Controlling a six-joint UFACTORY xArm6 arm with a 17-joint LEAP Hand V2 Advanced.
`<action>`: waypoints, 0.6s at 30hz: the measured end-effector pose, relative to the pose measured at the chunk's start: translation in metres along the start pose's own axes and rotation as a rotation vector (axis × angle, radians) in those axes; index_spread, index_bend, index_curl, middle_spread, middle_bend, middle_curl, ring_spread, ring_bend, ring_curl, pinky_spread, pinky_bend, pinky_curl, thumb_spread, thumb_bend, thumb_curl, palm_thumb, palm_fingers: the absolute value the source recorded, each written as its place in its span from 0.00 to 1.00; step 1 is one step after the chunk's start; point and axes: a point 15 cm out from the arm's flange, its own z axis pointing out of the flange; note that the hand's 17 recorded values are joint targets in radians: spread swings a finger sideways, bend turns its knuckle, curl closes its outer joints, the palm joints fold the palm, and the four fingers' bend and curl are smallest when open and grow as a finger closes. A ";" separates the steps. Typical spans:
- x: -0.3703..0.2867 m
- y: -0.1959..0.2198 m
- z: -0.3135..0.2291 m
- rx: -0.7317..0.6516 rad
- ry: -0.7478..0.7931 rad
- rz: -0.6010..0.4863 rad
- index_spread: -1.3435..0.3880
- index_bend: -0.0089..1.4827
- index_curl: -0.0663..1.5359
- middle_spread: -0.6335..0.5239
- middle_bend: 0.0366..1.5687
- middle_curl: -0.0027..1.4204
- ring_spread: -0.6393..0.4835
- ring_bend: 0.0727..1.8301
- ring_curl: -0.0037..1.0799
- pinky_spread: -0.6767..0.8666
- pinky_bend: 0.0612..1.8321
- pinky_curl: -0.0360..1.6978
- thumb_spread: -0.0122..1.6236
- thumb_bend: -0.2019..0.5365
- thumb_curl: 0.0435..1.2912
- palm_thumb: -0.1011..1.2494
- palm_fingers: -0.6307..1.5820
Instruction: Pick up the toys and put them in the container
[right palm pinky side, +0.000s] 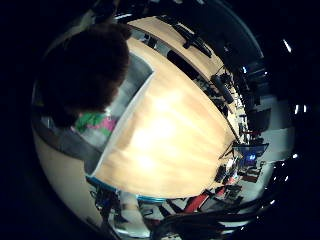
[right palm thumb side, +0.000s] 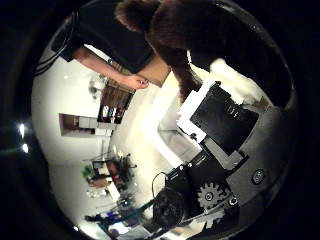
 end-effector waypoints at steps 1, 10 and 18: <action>0.000 0.000 0.000 -0.001 0.000 0.000 0.42 0.24 0.46 0.20 0.59 0.37 0.29 0.65 0.44 0.09 0.57 0.28 0.58 0.25 0.24 0.83 0.84; 0.009 -0.006 -0.001 0.027 0.006 0.015 0.42 0.24 0.46 0.20 0.60 0.37 0.28 0.63 0.43 0.07 0.56 0.28 0.58 0.24 0.24 0.82 0.83; 0.020 -0.005 0.017 -0.020 0.003 -0.020 0.44 0.16 0.42 0.25 0.36 0.30 0.33 0.45 0.36 0.25 0.49 0.28 0.59 0.12 0.16 0.38 0.34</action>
